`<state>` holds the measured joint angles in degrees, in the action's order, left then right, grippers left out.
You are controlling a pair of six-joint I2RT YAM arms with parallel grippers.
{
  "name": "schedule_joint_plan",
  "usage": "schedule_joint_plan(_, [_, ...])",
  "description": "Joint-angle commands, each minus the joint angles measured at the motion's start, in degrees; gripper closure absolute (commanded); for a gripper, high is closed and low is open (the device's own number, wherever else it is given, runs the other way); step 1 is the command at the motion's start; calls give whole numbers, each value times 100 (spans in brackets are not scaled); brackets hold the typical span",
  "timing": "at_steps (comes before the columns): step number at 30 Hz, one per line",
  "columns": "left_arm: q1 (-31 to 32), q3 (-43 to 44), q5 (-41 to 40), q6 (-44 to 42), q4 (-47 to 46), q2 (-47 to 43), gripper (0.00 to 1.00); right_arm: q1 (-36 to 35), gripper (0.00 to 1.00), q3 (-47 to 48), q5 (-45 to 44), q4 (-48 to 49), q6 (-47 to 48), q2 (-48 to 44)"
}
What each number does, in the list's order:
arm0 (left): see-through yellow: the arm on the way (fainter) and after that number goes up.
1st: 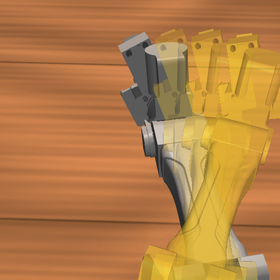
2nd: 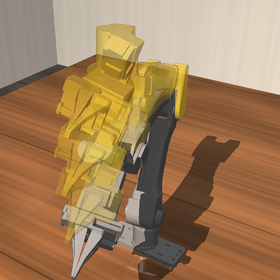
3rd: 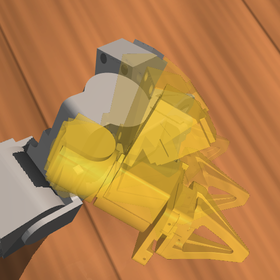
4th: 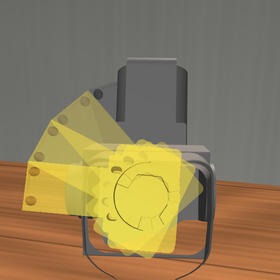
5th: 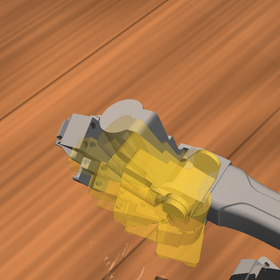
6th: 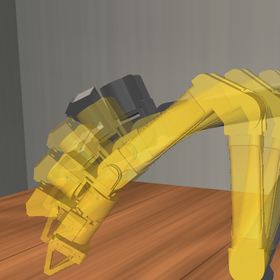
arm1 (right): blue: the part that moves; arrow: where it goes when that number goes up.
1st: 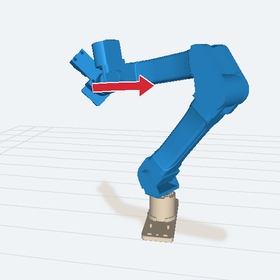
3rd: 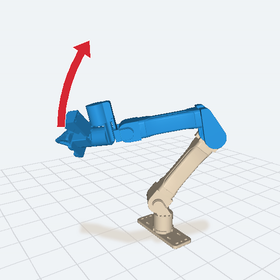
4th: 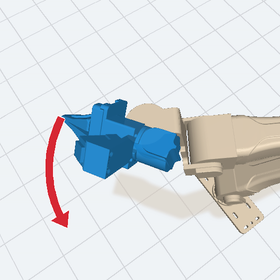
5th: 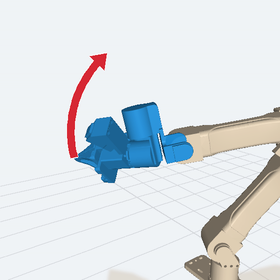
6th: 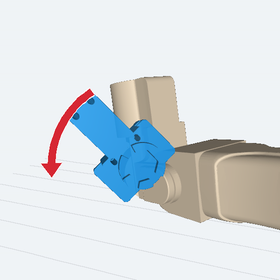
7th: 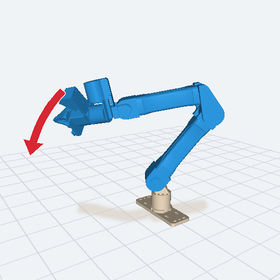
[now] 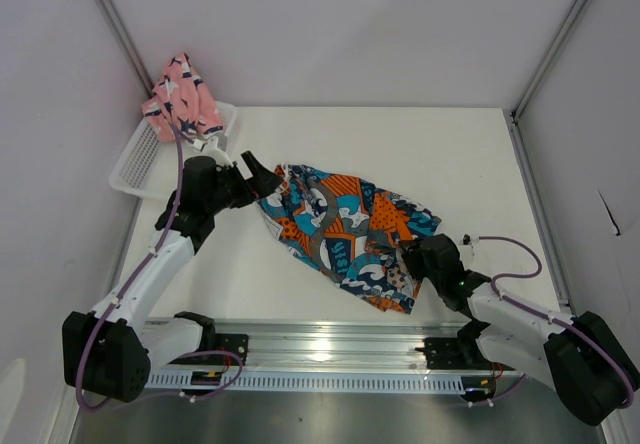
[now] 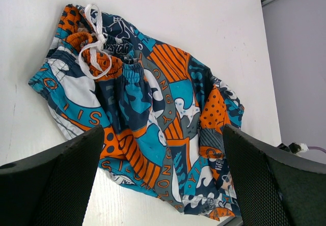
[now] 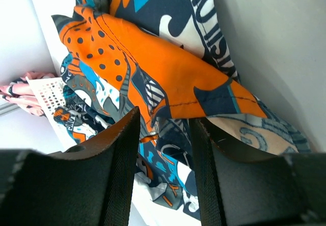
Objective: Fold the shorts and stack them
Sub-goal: Flatten the shorts out
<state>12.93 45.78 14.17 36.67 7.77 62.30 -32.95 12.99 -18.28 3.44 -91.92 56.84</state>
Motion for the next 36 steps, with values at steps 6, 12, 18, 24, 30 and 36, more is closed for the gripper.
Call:
schedule_joint_plan(6, [-36,-16,68,86,-223,-87,1,113,57,98,-255,665,-195,652])
schedule_joint_plan(12, [-36,-16,42,60,-241,-43,1,148,64,220,-412,930,-169,873])
schedule_joint_plan(18, [-36,10,42,60,-364,132,1,236,81,467,-396,1000,77,899])
schedule_joint_plan(24, [-36,185,50,-72,-452,668,1,666,100,546,219,1063,813,689])
schedule_joint_plan(30, [-36,781,235,-212,-504,1635,1,983,100,704,439,44,1843,-819])
schedule_joint_plan(36, [-36,1266,402,-265,-592,2479,6,1580,100,880,1211,-985,2590,-1676])
